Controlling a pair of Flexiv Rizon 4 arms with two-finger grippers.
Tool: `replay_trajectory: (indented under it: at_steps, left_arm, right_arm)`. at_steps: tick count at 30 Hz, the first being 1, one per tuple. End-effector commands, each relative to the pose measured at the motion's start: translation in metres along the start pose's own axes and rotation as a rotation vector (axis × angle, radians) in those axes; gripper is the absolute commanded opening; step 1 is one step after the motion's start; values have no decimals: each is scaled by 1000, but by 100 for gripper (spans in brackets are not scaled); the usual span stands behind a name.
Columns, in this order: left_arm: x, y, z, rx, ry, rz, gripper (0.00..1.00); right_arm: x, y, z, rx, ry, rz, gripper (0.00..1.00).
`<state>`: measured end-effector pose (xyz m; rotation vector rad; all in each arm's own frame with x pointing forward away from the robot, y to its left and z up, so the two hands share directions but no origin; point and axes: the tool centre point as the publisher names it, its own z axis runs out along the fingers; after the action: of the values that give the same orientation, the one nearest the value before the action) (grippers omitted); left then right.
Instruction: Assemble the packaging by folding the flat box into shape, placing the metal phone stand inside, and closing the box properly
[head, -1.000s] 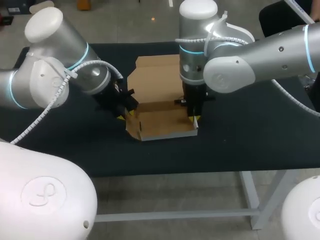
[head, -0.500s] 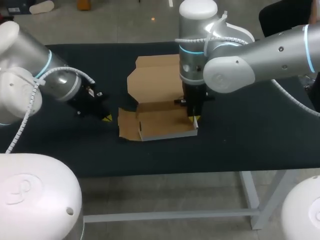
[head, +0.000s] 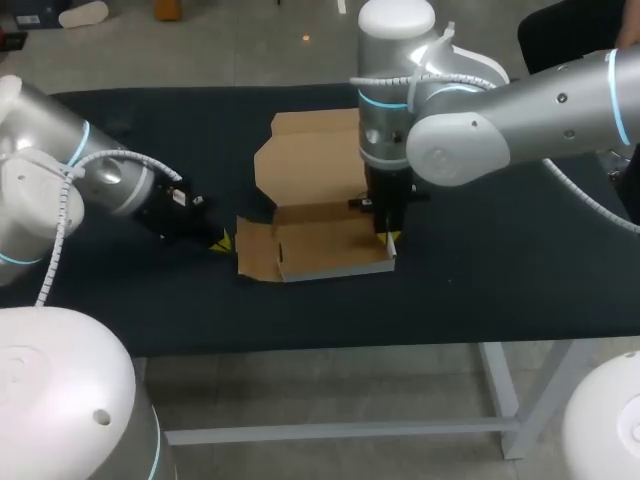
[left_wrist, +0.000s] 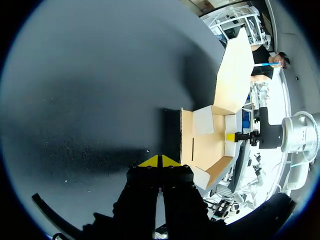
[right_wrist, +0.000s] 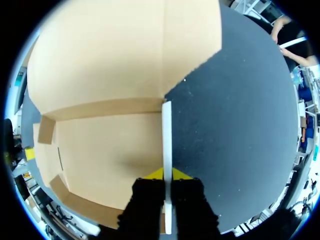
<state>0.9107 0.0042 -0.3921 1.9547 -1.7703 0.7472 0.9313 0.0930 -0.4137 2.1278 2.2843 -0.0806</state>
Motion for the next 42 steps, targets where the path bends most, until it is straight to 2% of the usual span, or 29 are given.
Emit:
replay_trajectory:
  at_steps: [1, 8, 14, 26, 35, 36, 39, 42]
  left_arm:
    - [1, -3, 18, -13, 59, 18, 0]
    - [11, 1, 29, -34, 154, 54, 0]
    - [27, 7, 26, -15, 206, 94, 0]
    - [57, 14, 19, -13, 281, 124, 0]
    - [70, 18, 23, -18, 314, 126, 0]
    - [71, 18, 23, -16, 317, 125, 9]
    - [73, 19, 23, -13, 325, 126, 10]
    - [75, 20, 22, -6, 331, 125, 20]
  right_arm:
    - [1, 1, -1, 4, -4, 0, 0]
    - [1, 1, -1, 4, -4, 0, 0]
    - [1, 1, -1, 4, -4, 0, 0]
    - [1, 1, -1, 4, -4, 0, 0]
    - [1, 1, -1, 4, -4, 0, 0]
    - [1, 1, -1, 4, -4, 0, 0]
    - [1, 1, -1, 4, -4, 0, 0]
    - [1, 1, -1, 4, -4, 0, 0]
